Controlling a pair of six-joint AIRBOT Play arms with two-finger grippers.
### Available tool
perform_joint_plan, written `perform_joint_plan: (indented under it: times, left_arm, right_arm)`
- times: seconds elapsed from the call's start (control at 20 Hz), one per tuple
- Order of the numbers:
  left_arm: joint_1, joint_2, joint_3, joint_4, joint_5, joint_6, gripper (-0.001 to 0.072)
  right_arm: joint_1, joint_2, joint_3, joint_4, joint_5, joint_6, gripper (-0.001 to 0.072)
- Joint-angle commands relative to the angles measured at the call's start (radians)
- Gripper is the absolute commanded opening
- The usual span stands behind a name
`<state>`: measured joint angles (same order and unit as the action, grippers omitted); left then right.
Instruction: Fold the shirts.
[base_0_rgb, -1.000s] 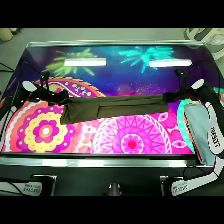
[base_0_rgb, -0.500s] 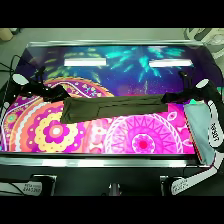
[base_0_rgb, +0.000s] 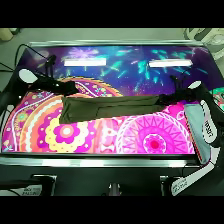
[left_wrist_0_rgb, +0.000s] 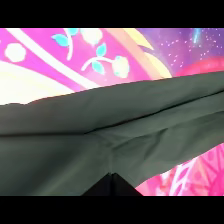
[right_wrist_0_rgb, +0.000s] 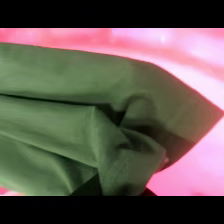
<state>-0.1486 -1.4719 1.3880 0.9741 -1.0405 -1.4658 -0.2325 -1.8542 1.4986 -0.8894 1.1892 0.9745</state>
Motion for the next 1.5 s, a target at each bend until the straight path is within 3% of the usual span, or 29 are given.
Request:
perform_joint_plan:
  times: [0.0, 0.15, 0.55, 0.7, 0.75, 1.0, 1.1, 1.3, 1.45]
  left_arm:
    - [-0.119, -0.067, 0.002, -0.049, 0.154, -0.040, 0.0026]
    - [-0.211, -0.187, 0.002, -0.252, 0.306, -0.044, 0.0025]
    - [-0.409, -0.397, 0.002, -0.633, 0.335, 0.061, 0.0025]
    - [-0.463, -0.435, 0.002, -0.859, 0.270, 0.237, 0.0024]
    - [-0.468, -0.438, 0.002, -0.874, 0.256, 0.259, 0.0024]
    - [-0.293, -0.365, 0.002, -0.809, 0.250, 0.262, 0.0021]
    - [-0.153, -0.259, 0.002, -0.679, 0.248, 0.251, 0.0021]
    - [0.165, 0.007, 0.002, -0.308, 0.217, 0.084, 0.0021]
    - [0.348, 0.188, 0.002, -0.234, 0.146, 0.077, 0.0021]
  right_arm:
    - [0.006, 0.105, 0.010, 0.079, 0.060, -0.033, 0.0019]
    - [0.026, 0.259, 0.010, 0.089, 0.166, -0.032, 0.0019]
    - [0.176, 0.578, 0.010, 0.089, 0.252, 0.108, 0.0020]
    - [0.246, 0.623, 0.010, 0.088, 0.225, 0.111, 0.0020]
    - [0.264, 0.623, 0.010, 0.087, 0.198, 0.110, 0.0020]
    - [0.356, 0.575, 0.010, 0.067, 0.061, 0.111, 0.0020]
    - [0.423, 0.527, 0.010, 0.085, -0.007, 0.109, 0.0020]
    - [0.590, 0.368, 0.010, 0.265, -0.199, 0.032, 0.0021]
    - [0.714, 0.204, 0.010, 0.391, -0.349, 0.003, 0.0022]
